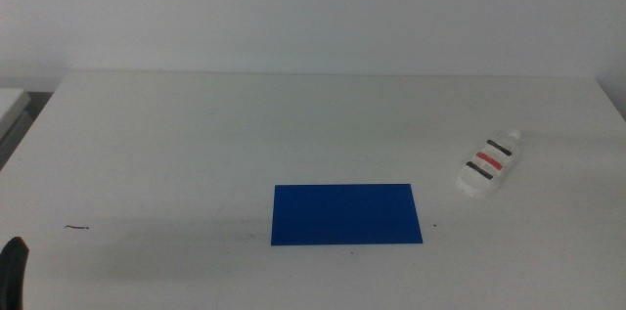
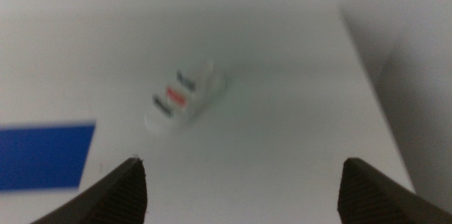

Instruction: Use one arm to grab the shoe from the table and place it on the mat.

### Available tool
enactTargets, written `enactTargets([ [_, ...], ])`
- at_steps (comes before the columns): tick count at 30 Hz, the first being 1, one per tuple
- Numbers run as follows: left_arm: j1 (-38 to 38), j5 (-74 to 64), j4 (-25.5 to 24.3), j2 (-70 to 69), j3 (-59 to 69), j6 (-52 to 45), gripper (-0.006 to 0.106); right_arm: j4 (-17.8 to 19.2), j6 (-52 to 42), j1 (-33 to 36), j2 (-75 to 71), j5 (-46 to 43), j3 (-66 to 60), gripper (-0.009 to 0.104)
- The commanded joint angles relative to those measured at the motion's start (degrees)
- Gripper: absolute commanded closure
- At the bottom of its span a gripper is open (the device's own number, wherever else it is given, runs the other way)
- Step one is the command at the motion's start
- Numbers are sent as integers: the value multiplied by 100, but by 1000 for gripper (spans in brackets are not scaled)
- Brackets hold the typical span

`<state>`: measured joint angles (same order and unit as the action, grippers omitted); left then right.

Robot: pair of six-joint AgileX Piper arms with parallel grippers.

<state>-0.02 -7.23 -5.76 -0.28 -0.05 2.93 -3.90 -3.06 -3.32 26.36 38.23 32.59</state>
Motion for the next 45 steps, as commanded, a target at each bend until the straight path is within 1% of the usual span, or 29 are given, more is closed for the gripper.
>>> enactTargets([
  [1,13,60,23,28,5,17,7,56,-26,-6,856,617,592,3],
  [3,13,60,23,28,5,17,7,-38,-26,-6,1663,1102,1090,3],
  [5,13,60,23,28,5,17,7,-198,64,2,2336,1404,1594,3],
  [6,13,60,23,28,5,17,7,-224,343,31,2700,1590,1840,3],
  [8,13,60,23,28,5,17,7,-183,1400,144,3333,1971,2285,3],
  [9,13,60,23,28,5,17,7,-51,2171,226,3671,2127,2525,3],
  [10,13,60,23,28,5,17,7,196,2930,338,3988,2255,2747,3],
  [11,13,60,23,28,5,17,7,565,3423,479,4277,2347,2915,3],
  [13,13,60,23,28,5,17,7,1434,4433,788,4791,2522,3317,3],
  [14,13,60,23,28,5,17,7,1686,4921,919,5036,2577,3437,3],
  [15,13,60,23,28,5,17,7,1728,5329,1028,5250,2589,3595,3],
  [16,13,60,23,28,5,17,7,1604,5587,1082,5439,2570,3739,3],
  [17,13,60,23,28,5,17,7,1535,5707,1122,5548,2515,3840,3],
  [19,13,60,23,28,5,17,7,1237,5741,1288,5931,2421,4108,3],
  [21,13,60,23,28,5,17,7,1183,5475,1380,6217,2410,4337,3],
  [23,13,60,23,28,5,17,7,1019,5429,1426,6560,2351,4534,3],
  [25,13,60,23,28,5,17,7,658,5617,1426,6880,2222,4680,3],
  [27,13,60,23,28,5,17,7,438,5757,1426,7168,1992,4759,3],
  [28,13,60,23,28,5,17,7,390,5812,1426,7268,1807,4785,3],
  [30,13,60,23,28,5,17,7,535,5732,1426,7450,1585,4790,3],
  [33,13,60,23,28,5,17,7,581,5807,1414,7644,1407,4790,3],
  [37,13,60,23,28,5,17,7,829,5807,1337,7872,969,4859,3],
  [45,13,60,23,28,5,17,7,902,5533,1212,8683,1153,5465,3],
])
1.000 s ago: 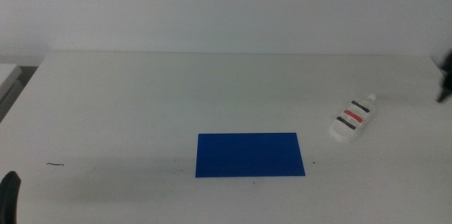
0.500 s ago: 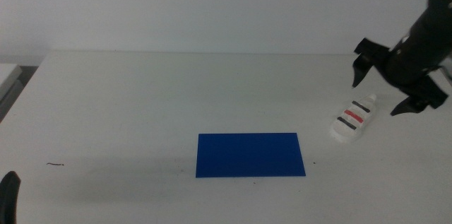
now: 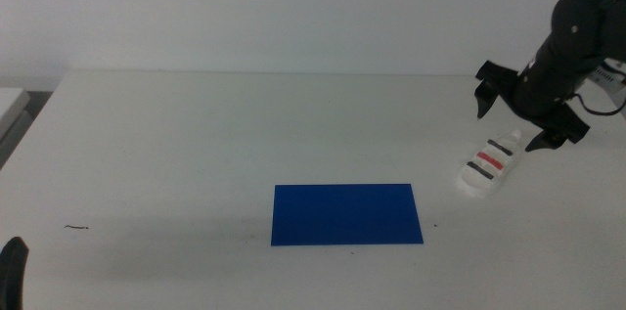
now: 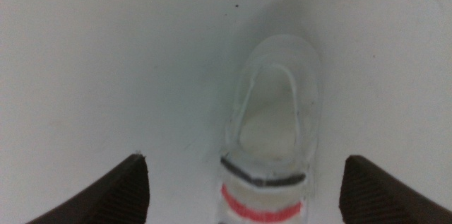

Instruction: Use one arm to grab the shoe from the table and place it on the mat.

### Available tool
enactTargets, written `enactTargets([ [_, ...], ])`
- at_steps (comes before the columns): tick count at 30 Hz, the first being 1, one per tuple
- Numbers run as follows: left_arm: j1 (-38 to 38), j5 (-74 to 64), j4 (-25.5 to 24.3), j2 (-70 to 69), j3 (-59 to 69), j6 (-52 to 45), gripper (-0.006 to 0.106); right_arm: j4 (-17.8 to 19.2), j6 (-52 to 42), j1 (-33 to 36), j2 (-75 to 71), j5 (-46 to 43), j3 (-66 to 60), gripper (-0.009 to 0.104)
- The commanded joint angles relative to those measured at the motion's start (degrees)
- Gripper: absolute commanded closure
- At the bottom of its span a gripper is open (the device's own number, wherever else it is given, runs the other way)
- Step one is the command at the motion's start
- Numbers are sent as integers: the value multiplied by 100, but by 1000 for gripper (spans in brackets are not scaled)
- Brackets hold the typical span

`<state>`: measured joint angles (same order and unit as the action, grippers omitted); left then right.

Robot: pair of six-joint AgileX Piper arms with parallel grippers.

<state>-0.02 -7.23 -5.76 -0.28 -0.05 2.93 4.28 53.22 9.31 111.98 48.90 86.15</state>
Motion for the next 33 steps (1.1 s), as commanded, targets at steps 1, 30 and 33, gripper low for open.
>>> enactTargets([
  [1,13,60,23,28,5,17,7,84,-95,-61,196,98,152,4],
  [30,13,60,23,28,5,17,7,310,1321,1643,176,897,398,73],
  [33,13,60,23,28,5,17,7,298,1736,2249,266,897,601,73],
])
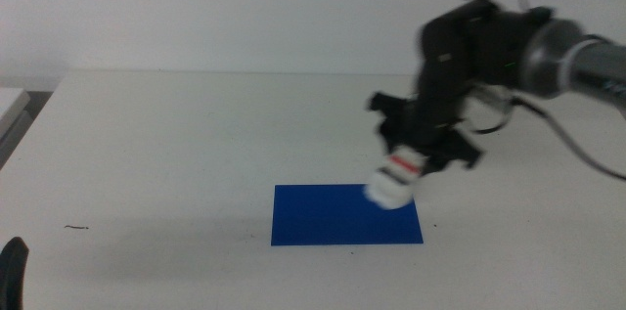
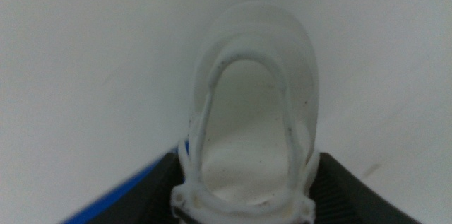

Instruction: Use one arm to grab the shoe from the table and place it on the mat.

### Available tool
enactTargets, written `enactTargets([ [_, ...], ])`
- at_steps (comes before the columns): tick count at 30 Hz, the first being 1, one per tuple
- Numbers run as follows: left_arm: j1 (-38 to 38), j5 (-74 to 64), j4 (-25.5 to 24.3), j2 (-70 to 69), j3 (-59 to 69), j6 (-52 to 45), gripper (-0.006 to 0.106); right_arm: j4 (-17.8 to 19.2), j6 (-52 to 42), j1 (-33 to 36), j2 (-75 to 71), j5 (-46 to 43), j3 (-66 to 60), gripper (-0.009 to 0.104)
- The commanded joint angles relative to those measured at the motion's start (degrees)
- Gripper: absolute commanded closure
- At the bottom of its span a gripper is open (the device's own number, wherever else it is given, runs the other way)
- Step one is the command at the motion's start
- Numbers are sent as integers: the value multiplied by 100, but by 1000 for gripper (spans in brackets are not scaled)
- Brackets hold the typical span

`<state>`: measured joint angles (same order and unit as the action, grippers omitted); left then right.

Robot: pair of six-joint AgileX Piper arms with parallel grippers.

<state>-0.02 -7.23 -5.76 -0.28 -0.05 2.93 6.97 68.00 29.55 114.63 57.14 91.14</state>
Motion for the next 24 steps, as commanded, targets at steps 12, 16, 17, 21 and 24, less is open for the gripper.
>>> enactTargets([
  [12,13,60,23,28,5,17,7,56,1174,1047,300,172,452,73],
  [16,13,60,23,28,5,17,7,56,1173,1047,300,157,452,73],
  [17,13,60,23,28,5,17,7,56,1173,1047,300,157,452,73],
  [21,13,60,23,28,5,17,7,149,1173,1047,300,156,452,73],
  [24,13,60,23,28,5,17,7,140,1362,1047,304,156,452,73],
])
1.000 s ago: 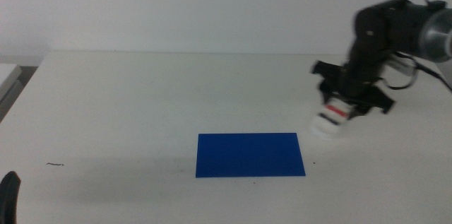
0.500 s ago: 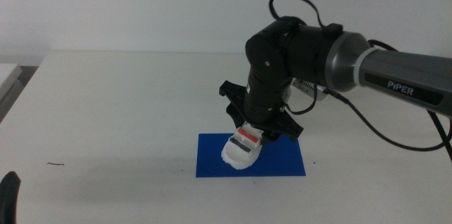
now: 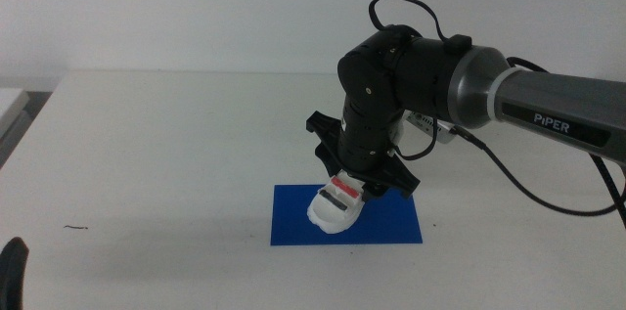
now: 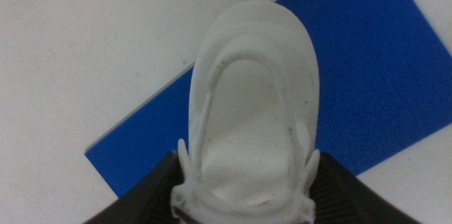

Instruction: Use one arm to grab the shoe from the table and place it on the mat.

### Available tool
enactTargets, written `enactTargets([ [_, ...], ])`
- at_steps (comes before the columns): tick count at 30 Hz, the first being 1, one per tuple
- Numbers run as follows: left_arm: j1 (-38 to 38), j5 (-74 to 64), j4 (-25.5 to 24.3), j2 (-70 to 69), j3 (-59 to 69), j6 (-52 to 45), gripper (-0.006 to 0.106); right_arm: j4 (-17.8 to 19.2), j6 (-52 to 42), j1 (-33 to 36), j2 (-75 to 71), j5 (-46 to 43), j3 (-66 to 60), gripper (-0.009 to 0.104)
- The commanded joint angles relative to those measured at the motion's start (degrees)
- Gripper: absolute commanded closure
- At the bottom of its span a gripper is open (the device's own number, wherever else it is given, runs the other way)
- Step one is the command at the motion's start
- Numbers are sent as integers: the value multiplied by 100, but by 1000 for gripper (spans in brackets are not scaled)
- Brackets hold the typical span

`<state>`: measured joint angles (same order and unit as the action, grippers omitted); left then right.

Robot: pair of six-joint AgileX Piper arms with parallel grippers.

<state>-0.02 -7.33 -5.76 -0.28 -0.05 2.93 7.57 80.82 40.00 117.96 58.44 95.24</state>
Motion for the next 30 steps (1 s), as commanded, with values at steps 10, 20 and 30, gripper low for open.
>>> enactTargets([
  [10,13,70,23,28,5,17,7,94,4186,1,3,473,42,73],
  [20,13,70,23,28,5,17,7,-657,4186,-232,245,132,42,75],
  [30,13,70,23,28,5,17,7,-804,4186,-280,485,-150,42,77],
])
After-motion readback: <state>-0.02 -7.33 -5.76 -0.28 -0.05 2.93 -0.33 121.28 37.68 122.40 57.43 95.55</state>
